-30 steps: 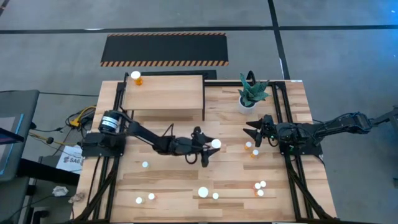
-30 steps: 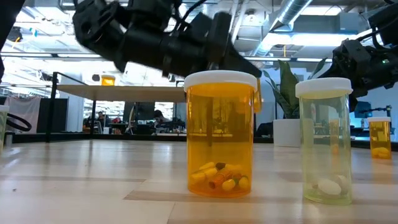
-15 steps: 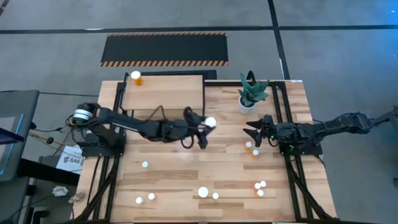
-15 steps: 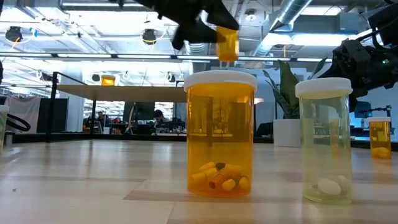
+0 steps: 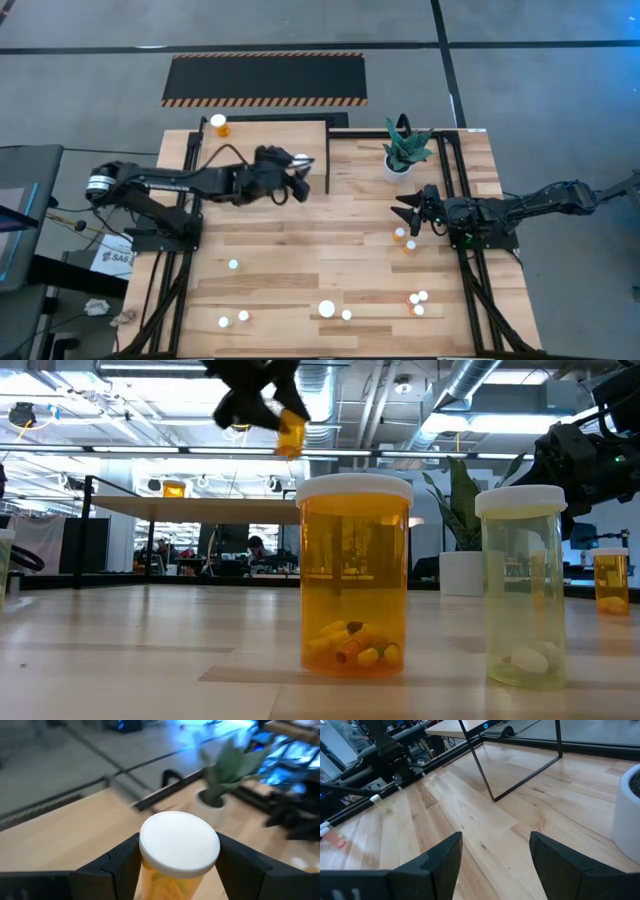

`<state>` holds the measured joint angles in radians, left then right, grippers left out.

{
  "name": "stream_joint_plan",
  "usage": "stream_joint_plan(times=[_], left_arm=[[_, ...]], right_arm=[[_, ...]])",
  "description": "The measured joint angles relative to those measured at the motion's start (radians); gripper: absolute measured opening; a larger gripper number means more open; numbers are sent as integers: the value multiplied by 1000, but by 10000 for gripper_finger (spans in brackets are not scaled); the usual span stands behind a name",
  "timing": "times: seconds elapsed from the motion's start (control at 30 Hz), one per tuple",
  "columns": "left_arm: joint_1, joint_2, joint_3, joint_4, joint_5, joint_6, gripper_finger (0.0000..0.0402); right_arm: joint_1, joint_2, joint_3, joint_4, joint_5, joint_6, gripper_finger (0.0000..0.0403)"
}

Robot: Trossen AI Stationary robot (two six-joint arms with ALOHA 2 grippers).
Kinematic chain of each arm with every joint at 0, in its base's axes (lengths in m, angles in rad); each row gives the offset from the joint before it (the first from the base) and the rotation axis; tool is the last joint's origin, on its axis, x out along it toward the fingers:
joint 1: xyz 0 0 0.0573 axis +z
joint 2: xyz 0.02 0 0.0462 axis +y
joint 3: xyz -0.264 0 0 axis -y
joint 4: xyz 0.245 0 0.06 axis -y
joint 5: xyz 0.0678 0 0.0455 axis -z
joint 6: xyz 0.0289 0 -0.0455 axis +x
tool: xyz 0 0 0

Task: Pick and place medicine bottles onto shelf by color
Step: Put the top large orange pill bottle on the shelf aligned with the other large orange pill bottle

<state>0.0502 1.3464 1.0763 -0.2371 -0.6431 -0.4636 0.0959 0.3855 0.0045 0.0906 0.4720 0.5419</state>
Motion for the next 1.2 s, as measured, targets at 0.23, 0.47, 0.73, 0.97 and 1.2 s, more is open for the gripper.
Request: stream_joint_plan(times=[0.23,0.47,0.73,0.97,1.2], left_arm=[[86,-82,0,-147,-62,-13,217],[170,-259,-164,-131,-54,-2,217],[255,-500,-367,-112,-77,-1,217],[331,-617,-486,-106,-104,-14,217],[401,-649,-512,-116,-140,11,217]], right_arm=[[0,0,0,0,0,0,256],[0,0,0,0,0,0,256],[0,0,0,0,0,0,256],[0,0,0,0,0,0,256],[0,0,0,0,0,0,256]])
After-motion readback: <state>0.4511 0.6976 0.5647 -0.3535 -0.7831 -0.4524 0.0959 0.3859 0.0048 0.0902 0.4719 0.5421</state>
